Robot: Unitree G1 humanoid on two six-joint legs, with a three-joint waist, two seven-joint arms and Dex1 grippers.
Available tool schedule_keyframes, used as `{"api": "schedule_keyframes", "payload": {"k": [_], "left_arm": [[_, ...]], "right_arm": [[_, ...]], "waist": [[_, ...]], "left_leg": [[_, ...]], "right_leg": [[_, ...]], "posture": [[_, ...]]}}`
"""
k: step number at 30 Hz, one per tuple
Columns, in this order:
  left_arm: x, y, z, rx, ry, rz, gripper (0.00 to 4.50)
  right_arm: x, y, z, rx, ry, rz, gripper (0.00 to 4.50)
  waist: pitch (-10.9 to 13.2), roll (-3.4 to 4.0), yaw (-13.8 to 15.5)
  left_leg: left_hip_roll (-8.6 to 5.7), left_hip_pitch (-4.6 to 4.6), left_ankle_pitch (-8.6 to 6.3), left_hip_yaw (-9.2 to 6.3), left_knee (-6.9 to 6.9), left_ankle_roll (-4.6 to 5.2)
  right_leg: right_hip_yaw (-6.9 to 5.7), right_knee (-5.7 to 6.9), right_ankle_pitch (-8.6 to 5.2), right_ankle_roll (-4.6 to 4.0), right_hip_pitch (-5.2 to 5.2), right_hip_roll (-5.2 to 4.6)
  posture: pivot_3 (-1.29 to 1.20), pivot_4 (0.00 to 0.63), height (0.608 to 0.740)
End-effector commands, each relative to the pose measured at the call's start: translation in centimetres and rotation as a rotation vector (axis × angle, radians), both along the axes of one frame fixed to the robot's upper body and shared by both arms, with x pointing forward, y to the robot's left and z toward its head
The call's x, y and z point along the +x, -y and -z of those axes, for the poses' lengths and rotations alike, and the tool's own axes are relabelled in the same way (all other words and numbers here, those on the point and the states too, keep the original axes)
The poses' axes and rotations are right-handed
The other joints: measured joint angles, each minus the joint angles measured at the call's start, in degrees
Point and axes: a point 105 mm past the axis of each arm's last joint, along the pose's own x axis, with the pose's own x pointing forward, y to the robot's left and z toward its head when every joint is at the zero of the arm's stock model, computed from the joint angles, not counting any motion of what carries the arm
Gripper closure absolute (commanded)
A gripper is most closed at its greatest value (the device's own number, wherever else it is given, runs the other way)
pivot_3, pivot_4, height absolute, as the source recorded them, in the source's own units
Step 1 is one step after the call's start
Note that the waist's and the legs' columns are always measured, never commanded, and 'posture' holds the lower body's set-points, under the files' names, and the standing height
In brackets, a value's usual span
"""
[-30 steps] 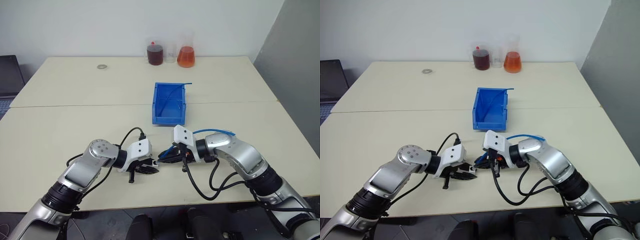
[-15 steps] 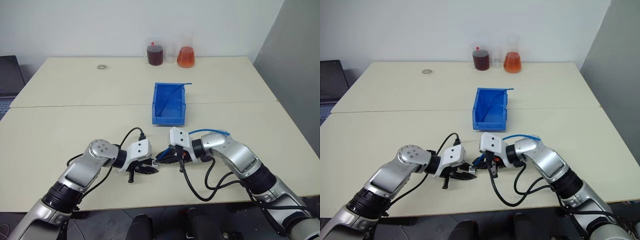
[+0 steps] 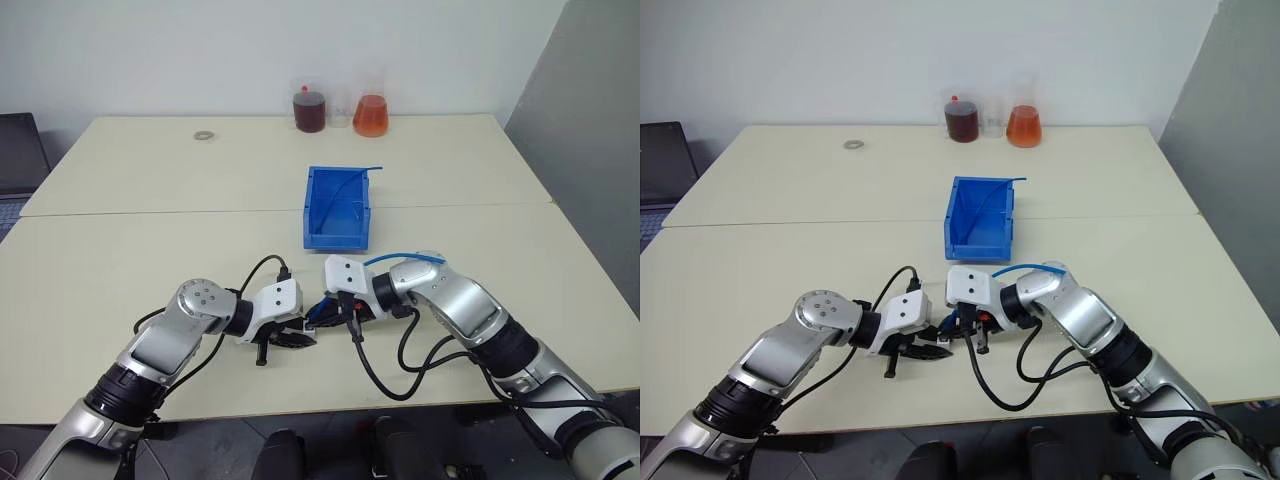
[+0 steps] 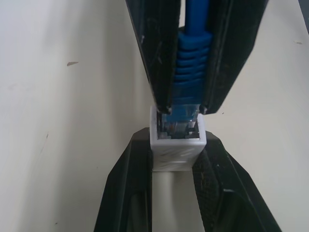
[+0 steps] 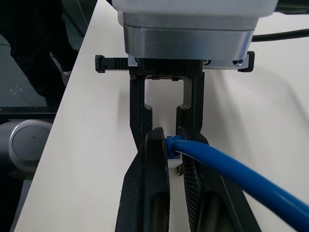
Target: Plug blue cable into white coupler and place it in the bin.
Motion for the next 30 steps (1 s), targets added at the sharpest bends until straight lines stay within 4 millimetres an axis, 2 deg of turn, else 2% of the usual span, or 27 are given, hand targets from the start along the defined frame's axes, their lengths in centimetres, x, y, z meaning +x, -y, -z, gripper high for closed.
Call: {"api": "schedule_keyframes", "payload": {"k": [1,10,21,26,30], "left_arm": [[-0.2,-0.2,0.9,0.02,-0.018,-0.023,3.7],[-0.4,-0.4,0.9,0.017,-0.022,-0.041,3.7],[-0.4,-0.6,1.1,0.015,-0.027,-0.058,3.7],[-0.4,-0.5,1.1,0.013,-0.027,-0.062,3.7],[-0.4,-0.5,1.1,0.008,-0.026,-0.063,3.7]], "right_arm": [[-1.7,-1.0,1.4,-0.053,-0.033,-0.095,4.39],[-3.5,-0.9,3.7,-0.118,-0.096,-0.163,4.39],[-3.8,-1.3,5.1,-0.169,-0.134,-0.167,4.39],[-4.1,-1.4,5.7,-0.193,-0.142,-0.181,4.39],[-3.9,-1.7,5.4,-0.172,-0.13,-0.164,4.39]], "waist": [[-0.03,0.01,-0.01],[-0.51,0.05,-0.01],[-1.0,0.2,-0.22],[-1.0,0.2,-0.36],[-1.13,0.33,-0.39]], "left_leg": [[0.0,0.01,0.0,0.0,0.0,0.0],[0.01,0.05,0.0,0.01,-0.02,0.01],[0.02,0.26,-0.03,0.04,-0.09,0.04],[0.02,0.93,-0.08,0.07,-0.29,0.12],[0.02,1.05,-0.11,0.02,-0.43,0.17]], "right_leg": [[0.0,0.0,0.0,0.0,0.0,0.0],[0.02,0.0,-0.03,-0.04,0.03,0.02],[0.07,0.0,-0.06,-0.1,0.13,0.07],[0.1,-0.05,-0.19,-0.29,0.69,0.07],[0.05,-0.05,-0.26,-0.38,0.77,0.07]], "posture": [[0.0,0.15,0.74],[0.0,0.15,0.74],[0.0,0.15,0.74],[0.0,0.15,0.74],[0.0,0.15,0.74]]}}
